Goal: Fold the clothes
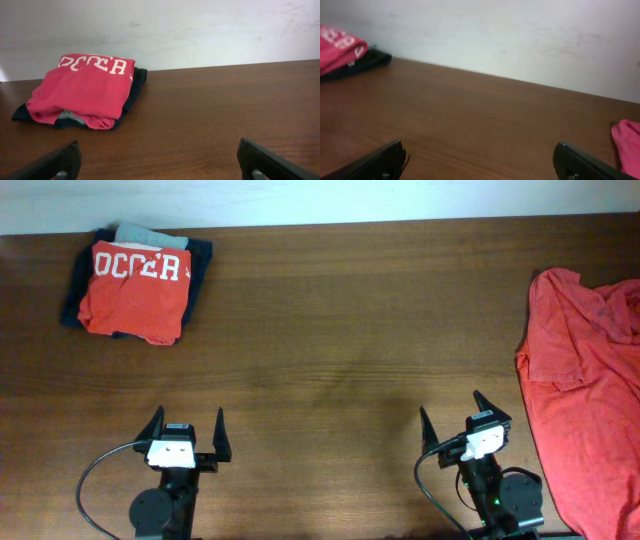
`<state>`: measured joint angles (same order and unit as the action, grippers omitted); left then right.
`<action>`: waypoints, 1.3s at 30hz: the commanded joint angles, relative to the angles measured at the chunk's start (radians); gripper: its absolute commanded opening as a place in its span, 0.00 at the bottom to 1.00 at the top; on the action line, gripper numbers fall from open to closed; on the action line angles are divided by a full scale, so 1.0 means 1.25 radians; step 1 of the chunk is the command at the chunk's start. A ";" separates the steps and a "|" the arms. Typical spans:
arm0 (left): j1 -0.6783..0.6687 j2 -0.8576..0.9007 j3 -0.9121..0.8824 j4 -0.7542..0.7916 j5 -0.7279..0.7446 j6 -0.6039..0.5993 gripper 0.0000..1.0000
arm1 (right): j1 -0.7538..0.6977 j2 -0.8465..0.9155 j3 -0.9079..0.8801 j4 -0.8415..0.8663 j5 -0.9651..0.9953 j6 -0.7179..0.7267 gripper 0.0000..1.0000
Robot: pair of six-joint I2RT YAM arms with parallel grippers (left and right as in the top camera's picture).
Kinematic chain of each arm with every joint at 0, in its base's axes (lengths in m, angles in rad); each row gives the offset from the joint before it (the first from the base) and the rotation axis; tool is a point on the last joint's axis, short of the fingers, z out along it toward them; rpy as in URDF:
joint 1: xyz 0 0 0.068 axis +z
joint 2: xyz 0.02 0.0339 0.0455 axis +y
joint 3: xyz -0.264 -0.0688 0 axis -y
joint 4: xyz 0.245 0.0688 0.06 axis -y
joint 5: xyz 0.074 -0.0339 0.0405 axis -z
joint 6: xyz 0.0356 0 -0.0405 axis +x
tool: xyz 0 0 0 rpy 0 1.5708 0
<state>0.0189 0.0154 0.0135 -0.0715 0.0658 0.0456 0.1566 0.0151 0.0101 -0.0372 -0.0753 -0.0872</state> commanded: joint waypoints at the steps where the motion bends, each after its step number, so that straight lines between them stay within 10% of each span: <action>1: -0.003 -0.005 -0.004 -0.004 -0.008 0.016 0.99 | -0.005 0.000 0.002 0.036 0.005 0.068 0.99; 11: -0.003 -0.005 -0.004 -0.004 -0.008 0.016 0.99 | -0.005 0.112 0.338 -0.147 0.210 0.176 0.99; 22: -0.003 -0.005 -0.004 -0.004 -0.008 0.016 0.99 | -0.008 0.699 1.050 -0.594 0.352 0.099 0.99; 31: -0.003 -0.005 -0.004 -0.004 -0.008 0.016 0.99 | -0.178 1.129 1.463 -0.889 0.190 0.100 0.99; 39: -0.003 -0.005 -0.004 -0.004 -0.008 0.016 0.99 | -0.400 1.339 1.503 -0.870 -0.021 0.100 0.98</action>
<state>0.0189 0.0158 0.0132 -0.0715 0.0624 0.0460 -0.2901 1.6466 1.8637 -1.1351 -0.0029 0.0452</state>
